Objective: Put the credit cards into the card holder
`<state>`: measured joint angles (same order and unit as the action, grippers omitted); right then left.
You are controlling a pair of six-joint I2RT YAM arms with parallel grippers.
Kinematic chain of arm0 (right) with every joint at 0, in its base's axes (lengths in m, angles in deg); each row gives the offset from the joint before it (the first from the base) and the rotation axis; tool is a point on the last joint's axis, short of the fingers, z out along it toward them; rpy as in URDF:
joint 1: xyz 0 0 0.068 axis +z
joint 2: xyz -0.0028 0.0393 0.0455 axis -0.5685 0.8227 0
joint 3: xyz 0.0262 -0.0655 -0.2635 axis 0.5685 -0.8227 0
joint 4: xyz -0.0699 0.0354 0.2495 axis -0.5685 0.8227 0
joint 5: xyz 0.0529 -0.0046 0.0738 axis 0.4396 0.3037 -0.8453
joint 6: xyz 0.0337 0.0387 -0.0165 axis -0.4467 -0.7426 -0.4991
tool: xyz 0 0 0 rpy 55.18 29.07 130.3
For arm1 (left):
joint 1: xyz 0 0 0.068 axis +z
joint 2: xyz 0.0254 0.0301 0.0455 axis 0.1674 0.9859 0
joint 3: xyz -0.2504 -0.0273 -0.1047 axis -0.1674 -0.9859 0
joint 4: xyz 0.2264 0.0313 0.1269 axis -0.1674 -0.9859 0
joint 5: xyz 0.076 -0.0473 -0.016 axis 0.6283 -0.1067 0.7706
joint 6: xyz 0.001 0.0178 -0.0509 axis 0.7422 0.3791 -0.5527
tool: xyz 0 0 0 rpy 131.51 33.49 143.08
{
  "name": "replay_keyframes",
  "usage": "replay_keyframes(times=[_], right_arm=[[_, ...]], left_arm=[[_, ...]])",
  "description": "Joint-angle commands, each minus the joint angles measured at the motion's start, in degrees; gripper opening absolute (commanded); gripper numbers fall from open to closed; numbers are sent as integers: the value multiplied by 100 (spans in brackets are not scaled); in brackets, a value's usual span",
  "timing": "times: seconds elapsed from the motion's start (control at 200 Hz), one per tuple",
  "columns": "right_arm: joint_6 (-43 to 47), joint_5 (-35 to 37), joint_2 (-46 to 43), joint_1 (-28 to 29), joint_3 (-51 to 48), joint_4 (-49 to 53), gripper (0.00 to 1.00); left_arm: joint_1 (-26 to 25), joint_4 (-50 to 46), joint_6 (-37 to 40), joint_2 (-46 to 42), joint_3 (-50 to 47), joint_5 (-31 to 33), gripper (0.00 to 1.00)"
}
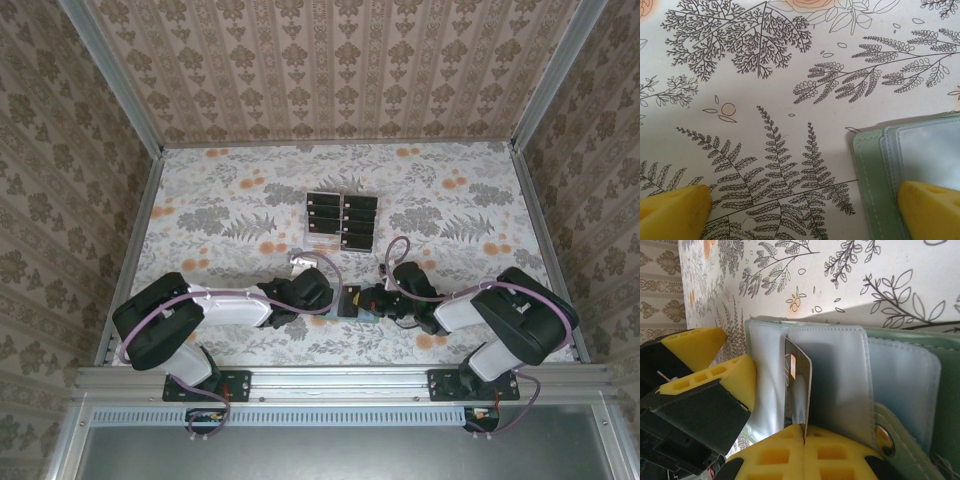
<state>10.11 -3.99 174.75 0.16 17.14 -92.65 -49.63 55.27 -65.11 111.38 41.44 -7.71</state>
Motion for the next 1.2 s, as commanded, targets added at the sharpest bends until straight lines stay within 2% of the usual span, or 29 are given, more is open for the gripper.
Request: replay_keyframes(times=[0.0, 0.29, 0.495, 0.62, 0.7, 0.815, 0.91, 1.005, 1.195], right_arm=[[111, 364, 317, 100, -41, 881, 0], [145, 359, 318, 151, -6, 1002, 0], [353, 498, -405, 108, 63, 1900, 39], [568, 675, -1204, 57, 170, 2855, 51], [726, 849, -1657, 25, 304, 3533, 55], [931, 1057, -2165, -9, 508, 4312, 55], [1051, 1154, -2329, -19, 692, 4691, 49], [1078, 1136, -2248, -18, 845, 4740, 39], [1017, 1058, -1854, 36, 1143, 4562, 27]], left_arm=[[39, -672, 13, 341, -317, -105, 100], [46, -669, 7, 345, -318, -111, 100], [46, -661, -33, 297, -358, -128, 100], [53, -673, -58, 192, -360, -158, 100], [80, -687, -59, 114, -363, -167, 100], [126, -707, -59, -82, -351, -223, 100], [208, -743, -15, -290, -341, -273, 100], [302, -790, 36, -532, -352, -331, 100], [518, -869, 128, -1000, -441, -452, 100]])
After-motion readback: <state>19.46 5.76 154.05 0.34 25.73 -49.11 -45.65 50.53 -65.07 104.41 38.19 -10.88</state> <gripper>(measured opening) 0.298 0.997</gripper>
